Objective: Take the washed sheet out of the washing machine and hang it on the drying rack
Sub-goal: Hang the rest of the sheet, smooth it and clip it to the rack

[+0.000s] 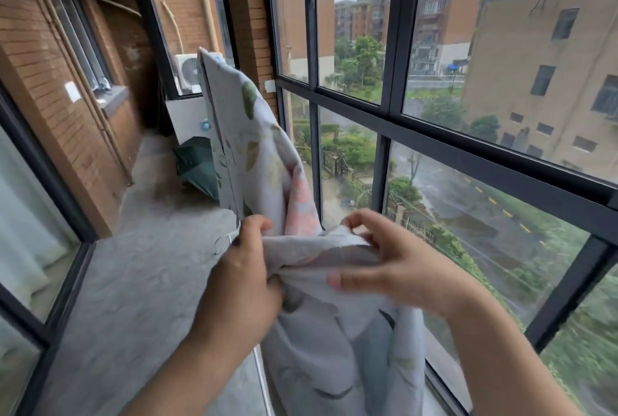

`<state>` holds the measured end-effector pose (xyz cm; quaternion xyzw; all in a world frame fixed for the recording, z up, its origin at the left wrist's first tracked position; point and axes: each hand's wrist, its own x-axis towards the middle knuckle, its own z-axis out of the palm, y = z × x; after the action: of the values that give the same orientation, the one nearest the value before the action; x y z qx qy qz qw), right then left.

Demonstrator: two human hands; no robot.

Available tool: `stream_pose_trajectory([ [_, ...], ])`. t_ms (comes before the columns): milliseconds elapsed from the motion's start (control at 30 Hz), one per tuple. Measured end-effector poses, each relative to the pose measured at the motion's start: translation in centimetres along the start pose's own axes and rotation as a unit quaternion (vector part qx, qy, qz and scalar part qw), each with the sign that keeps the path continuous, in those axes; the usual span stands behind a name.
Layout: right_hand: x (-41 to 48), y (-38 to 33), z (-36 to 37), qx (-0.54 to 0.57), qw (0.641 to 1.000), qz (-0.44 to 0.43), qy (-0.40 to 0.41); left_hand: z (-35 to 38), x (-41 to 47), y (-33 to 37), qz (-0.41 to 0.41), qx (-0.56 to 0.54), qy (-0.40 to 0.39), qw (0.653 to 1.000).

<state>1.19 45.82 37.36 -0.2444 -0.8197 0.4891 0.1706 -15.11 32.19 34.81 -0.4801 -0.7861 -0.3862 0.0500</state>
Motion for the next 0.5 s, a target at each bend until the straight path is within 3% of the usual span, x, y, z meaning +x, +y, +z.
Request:
stream_pose_trajectory([
  [67, -0.6, 0.1, 0.2, -0.266, 0.96, 0.048, -0.065, -1.0, 0.3, -0.3, 0.025, -0.015, 0.022, 0.999],
  [133, -0.1, 0.6, 1.0, -0.355, 0.933, 0.03, -0.047, -1.6, 0.0, 0.3, 0.026, -0.059, 0.03, 0.997],
  [233, 1.2, 1.7, 1.5, -0.277, 0.958, -0.013, 0.071, -2.1, -0.8, 1.4, 0.05, -0.096, 0.046, 0.993],
  [267, 1.5, 2.0, 1.3, -0.237, 0.966, -0.023, 0.101, -2.2, -0.9, 1.6, 0.075, -0.061, 0.038, 0.995],
  [333, 1.5, 1.8, 1.2, -0.117, 0.983, -0.037, 0.136, -2.2, -0.9, 1.7, 0.073, 0.071, -0.056, 0.993],
  [400, 1.5, 1.5, 1.7, -0.044, 0.985, -0.072, 0.15, -2.2, -1.1, 1.1, 0.064, 0.196, -0.114, 0.972],
  [500, 1.0, 1.7, 2.2, 0.043, 0.989, -0.111, 0.093, -2.2, -0.6, -0.2, 0.078, 0.196, -0.056, 0.976],
])
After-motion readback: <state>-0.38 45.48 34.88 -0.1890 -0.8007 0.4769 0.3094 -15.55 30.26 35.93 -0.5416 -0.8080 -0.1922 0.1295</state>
